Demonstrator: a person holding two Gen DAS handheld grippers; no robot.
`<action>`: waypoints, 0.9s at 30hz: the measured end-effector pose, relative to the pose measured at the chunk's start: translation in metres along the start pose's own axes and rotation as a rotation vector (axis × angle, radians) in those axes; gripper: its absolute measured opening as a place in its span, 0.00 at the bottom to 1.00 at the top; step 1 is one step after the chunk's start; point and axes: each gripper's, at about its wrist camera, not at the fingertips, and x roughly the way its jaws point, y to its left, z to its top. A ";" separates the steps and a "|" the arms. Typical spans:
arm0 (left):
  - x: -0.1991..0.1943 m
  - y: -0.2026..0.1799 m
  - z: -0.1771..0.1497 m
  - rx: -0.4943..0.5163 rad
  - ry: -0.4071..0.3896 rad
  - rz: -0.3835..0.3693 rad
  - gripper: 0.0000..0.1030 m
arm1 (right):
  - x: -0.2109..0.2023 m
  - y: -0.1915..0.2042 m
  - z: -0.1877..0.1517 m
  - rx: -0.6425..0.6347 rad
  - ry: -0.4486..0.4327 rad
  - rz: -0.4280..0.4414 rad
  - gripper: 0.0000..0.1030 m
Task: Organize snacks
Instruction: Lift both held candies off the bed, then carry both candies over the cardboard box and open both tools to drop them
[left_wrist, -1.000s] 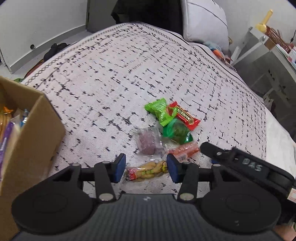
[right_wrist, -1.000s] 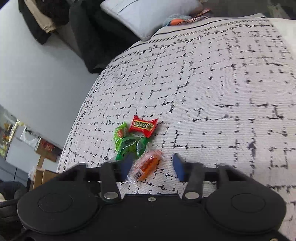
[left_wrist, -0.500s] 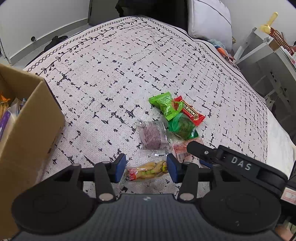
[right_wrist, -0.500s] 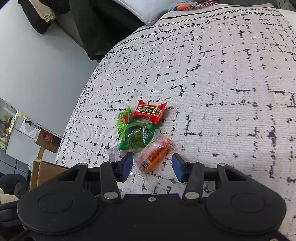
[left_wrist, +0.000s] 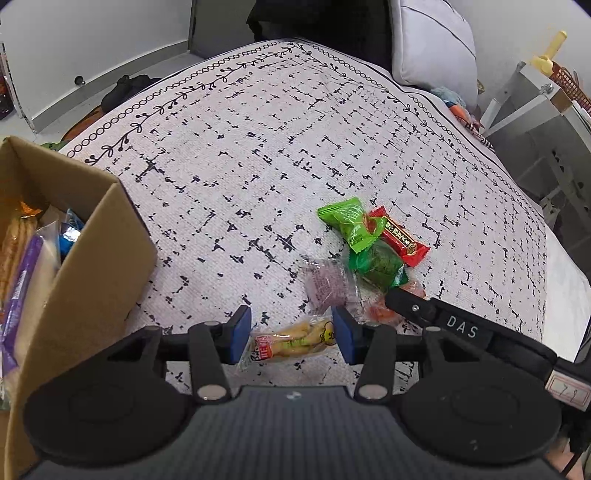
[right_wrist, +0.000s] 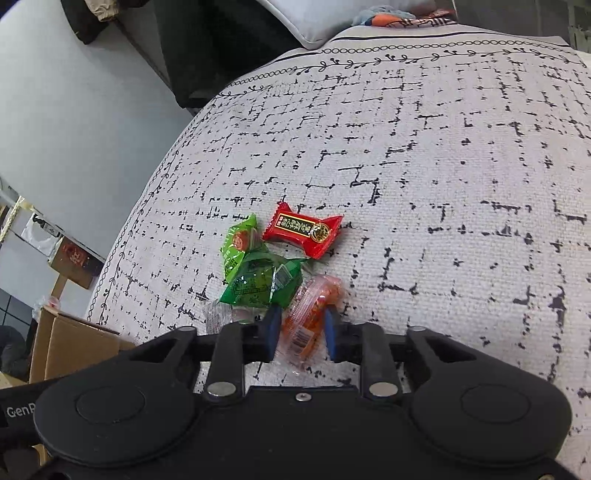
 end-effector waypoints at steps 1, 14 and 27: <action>-0.002 0.000 0.000 0.002 -0.003 -0.002 0.46 | -0.003 0.001 0.000 -0.004 -0.005 -0.006 0.19; -0.057 0.023 0.005 -0.001 -0.080 -0.069 0.46 | -0.038 0.028 -0.012 -0.068 -0.062 -0.036 0.18; -0.108 0.062 0.004 -0.022 -0.139 -0.157 0.46 | -0.085 0.083 -0.032 -0.141 -0.159 0.007 0.18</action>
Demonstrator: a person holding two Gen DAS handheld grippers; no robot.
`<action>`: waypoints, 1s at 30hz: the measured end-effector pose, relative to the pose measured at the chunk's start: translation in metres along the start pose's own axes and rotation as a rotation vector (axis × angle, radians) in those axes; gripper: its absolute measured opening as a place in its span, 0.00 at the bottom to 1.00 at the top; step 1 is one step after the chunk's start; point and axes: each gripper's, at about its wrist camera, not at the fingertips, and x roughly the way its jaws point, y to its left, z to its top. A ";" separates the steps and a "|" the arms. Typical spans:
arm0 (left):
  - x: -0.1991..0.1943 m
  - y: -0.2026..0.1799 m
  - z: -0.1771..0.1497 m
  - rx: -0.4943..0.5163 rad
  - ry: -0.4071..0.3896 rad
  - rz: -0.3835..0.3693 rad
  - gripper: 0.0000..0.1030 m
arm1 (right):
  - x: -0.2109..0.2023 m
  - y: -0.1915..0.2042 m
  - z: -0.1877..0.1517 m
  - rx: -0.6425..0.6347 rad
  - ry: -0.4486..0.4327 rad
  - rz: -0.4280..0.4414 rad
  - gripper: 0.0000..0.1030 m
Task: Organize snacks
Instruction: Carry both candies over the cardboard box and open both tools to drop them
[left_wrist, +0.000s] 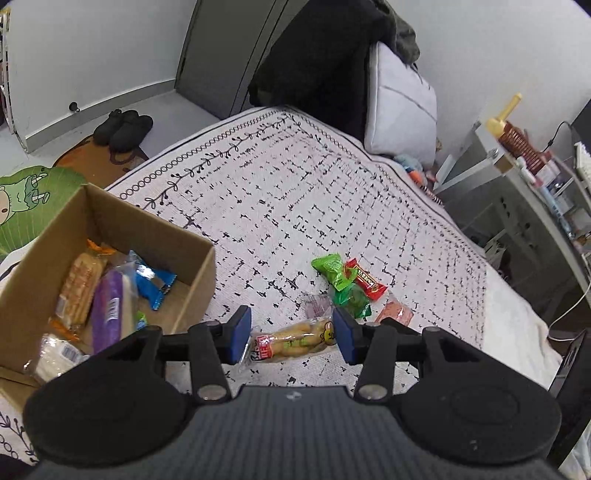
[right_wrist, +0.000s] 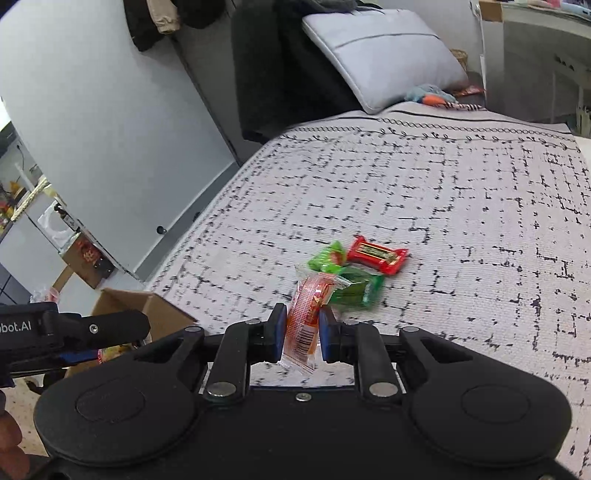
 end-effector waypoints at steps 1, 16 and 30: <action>-0.004 0.003 0.000 -0.002 -0.006 -0.004 0.46 | -0.003 0.004 -0.001 -0.005 -0.007 0.001 0.18; -0.053 0.066 0.008 -0.075 -0.073 -0.021 0.46 | -0.031 0.074 -0.022 -0.020 -0.052 0.058 0.18; -0.071 0.126 0.015 -0.138 -0.077 0.003 0.46 | -0.030 0.138 -0.031 -0.082 -0.049 0.107 0.18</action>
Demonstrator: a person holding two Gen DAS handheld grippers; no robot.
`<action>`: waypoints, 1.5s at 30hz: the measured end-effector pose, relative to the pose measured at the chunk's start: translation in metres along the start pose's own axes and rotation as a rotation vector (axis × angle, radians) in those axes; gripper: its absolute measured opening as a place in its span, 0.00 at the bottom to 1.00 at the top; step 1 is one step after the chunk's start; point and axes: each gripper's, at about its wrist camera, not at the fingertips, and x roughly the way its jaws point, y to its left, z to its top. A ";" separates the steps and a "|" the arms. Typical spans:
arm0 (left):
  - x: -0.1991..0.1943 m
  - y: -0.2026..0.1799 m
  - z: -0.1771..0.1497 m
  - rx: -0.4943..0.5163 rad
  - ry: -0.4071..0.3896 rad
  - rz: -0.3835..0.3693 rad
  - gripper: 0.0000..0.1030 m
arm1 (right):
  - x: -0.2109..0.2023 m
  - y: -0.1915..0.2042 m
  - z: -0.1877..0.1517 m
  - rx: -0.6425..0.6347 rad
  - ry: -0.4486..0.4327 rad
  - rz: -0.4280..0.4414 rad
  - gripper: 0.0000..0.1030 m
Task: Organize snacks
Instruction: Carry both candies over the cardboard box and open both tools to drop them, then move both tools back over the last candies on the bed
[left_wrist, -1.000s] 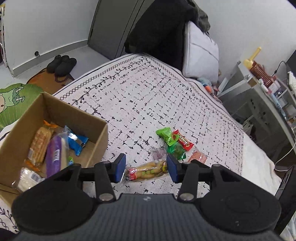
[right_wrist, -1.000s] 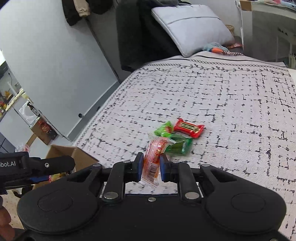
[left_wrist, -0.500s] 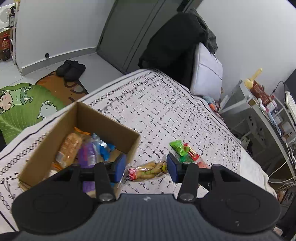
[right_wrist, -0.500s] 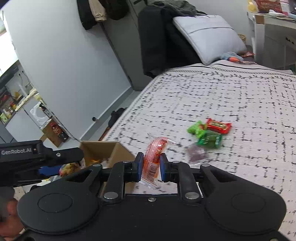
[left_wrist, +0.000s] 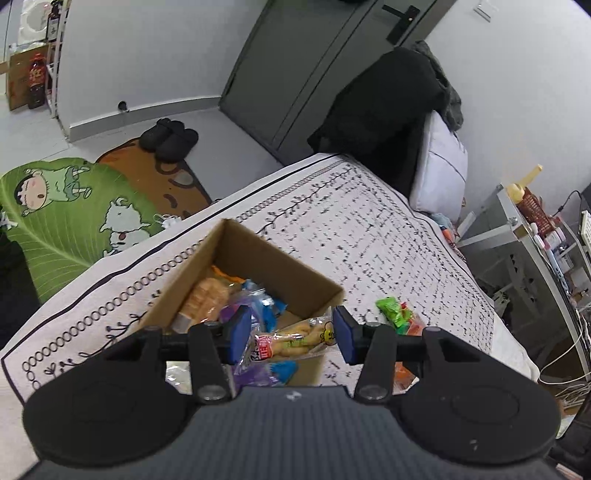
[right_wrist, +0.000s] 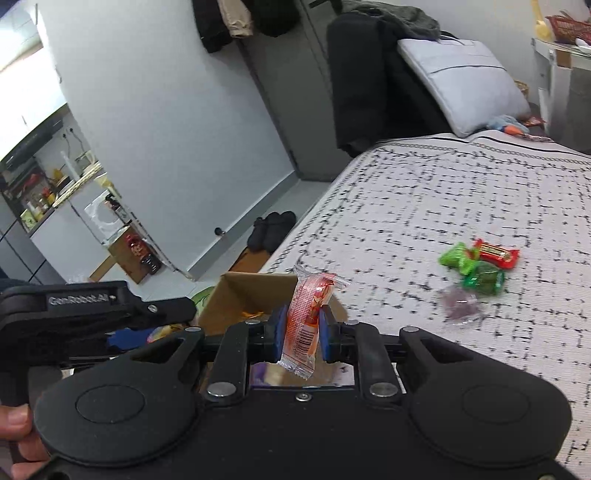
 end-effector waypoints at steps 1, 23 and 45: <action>0.000 0.003 0.000 -0.007 0.004 0.004 0.46 | 0.001 0.004 0.000 -0.004 0.001 0.004 0.18; 0.010 0.033 0.012 -0.053 0.077 0.056 0.76 | 0.033 0.031 0.024 -0.052 -0.023 -0.005 0.63; 0.034 -0.022 -0.007 0.083 0.136 -0.009 1.00 | -0.041 -0.052 0.044 -0.077 -0.009 -0.205 0.92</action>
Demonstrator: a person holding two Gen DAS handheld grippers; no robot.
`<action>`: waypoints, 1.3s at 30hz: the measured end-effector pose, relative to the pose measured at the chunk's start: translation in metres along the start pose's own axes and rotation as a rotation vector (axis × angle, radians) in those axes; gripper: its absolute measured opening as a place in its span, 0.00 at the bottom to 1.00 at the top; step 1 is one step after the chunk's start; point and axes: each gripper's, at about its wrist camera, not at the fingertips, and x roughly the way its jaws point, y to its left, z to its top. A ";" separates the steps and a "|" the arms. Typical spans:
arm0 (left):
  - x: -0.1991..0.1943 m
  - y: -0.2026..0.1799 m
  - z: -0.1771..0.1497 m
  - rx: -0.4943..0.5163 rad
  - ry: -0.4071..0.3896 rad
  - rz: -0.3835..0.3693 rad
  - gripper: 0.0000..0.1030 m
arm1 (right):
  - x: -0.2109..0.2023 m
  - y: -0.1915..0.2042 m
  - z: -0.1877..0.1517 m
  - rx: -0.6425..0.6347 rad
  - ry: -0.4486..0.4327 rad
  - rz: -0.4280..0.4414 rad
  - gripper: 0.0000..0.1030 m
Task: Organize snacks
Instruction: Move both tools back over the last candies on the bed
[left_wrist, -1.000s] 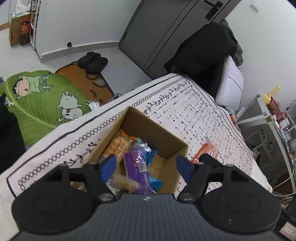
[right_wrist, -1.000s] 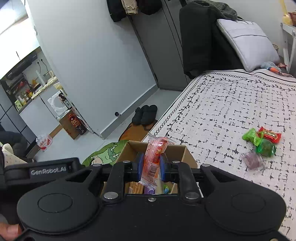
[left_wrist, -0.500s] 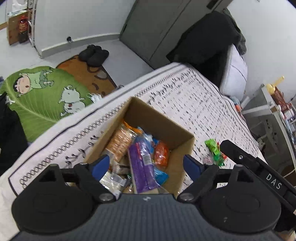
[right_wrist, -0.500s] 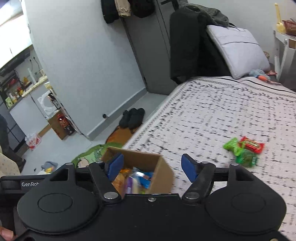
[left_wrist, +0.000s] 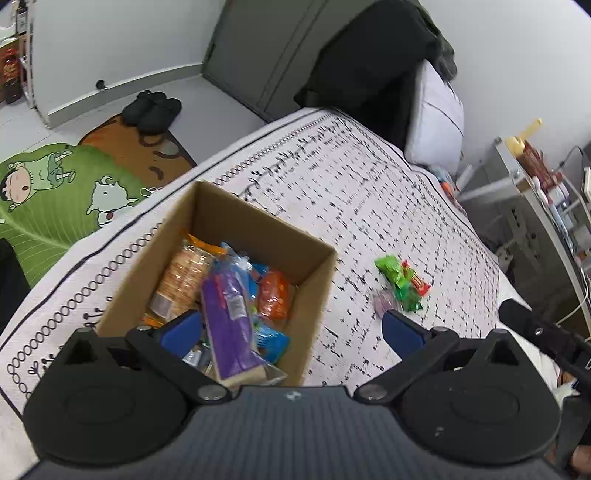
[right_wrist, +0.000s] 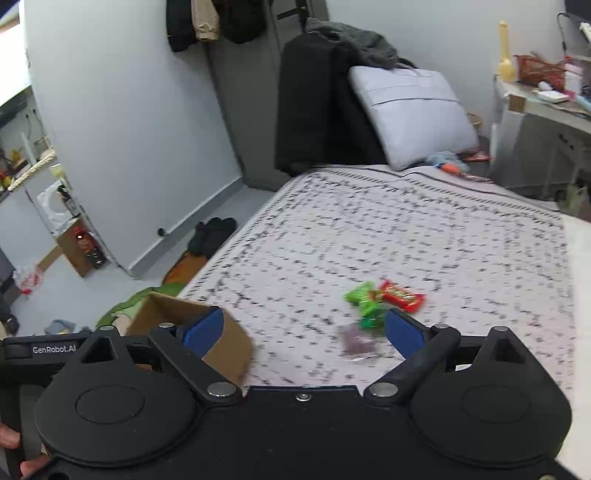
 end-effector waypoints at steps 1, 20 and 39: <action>0.002 -0.003 0.000 0.000 0.004 -0.007 1.00 | -0.002 -0.005 0.000 0.000 -0.003 -0.006 0.92; 0.032 -0.057 -0.003 0.079 0.027 0.011 1.00 | 0.031 -0.065 -0.013 0.097 0.016 0.017 0.88; 0.113 -0.111 -0.007 0.083 0.064 -0.006 0.77 | 0.108 -0.135 -0.025 0.371 0.139 0.087 0.55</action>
